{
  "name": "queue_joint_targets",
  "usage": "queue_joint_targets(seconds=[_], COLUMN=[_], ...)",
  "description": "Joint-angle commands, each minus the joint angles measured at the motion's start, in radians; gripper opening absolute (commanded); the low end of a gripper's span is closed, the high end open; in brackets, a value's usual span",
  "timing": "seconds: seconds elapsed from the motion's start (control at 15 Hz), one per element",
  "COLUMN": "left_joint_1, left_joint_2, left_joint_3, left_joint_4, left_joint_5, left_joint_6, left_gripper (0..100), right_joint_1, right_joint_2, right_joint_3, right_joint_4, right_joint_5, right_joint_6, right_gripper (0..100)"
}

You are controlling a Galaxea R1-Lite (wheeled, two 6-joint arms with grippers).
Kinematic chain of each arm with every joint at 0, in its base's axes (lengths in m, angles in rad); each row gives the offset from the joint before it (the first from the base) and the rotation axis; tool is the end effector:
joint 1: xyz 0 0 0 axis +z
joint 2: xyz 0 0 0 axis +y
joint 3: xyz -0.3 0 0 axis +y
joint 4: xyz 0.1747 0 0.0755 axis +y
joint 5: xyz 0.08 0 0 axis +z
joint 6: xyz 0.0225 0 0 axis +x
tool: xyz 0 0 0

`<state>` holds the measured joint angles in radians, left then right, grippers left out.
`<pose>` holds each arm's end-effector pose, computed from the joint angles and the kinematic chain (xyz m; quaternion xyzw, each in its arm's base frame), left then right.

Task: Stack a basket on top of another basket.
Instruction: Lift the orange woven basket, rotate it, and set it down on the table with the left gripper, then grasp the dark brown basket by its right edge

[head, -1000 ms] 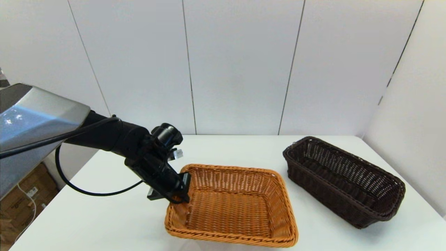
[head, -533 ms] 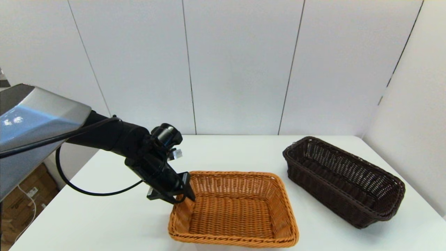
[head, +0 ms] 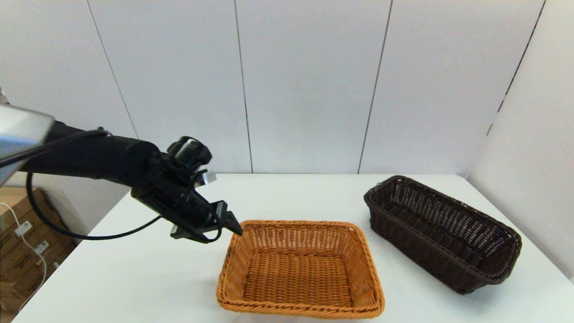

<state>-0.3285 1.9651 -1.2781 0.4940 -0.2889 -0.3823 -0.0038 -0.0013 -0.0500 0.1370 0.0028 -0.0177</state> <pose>0.3167 -0.1147 0.1306 -0.1395 0.5945 -0.1420 0.7791 -0.0273 0.0002 0.0752 -0.0087 0.0428 -0.0001 0.9990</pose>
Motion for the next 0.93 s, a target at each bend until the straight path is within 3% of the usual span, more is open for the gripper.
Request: queue_joint_targets(seconds=[0.07, 0.27, 0.6, 0.8, 0.93], left_joint_1=[0.129, 0.157, 0.157, 0.157, 0.158], left_joint_2=[-0.279, -0.585, -1.006, -1.304, -1.451], left_joint_3=[0.025, 0.102, 0.379, 0.536, 0.543], left_joint_4=[0.147, 0.259, 0.271, 0.297, 0.393], left_joint_5=[0.008, 0.068, 0.203, 0.215, 0.215], left_joint_6=[0.114, 0.174, 0.160, 0.154, 0.155], left_gripper=[100, 100, 100, 100, 100], right_joint_1=[0.001, -0.001, -0.001, -0.001, -0.001], right_joint_2=[0.001, 0.001, 0.001, 0.001, 0.001], right_joint_3=[-0.001, 0.001, 0.001, -0.001, -0.001], right_joint_4=[0.000, 0.000, 0.001, 0.001, 0.000], right_joint_5=[0.000, 0.000, 0.000, 0.000, 0.000], right_joint_6=[-0.001, -0.001, 0.001, 0.001, 0.001], right_gripper=[100, 100, 100, 100, 100])
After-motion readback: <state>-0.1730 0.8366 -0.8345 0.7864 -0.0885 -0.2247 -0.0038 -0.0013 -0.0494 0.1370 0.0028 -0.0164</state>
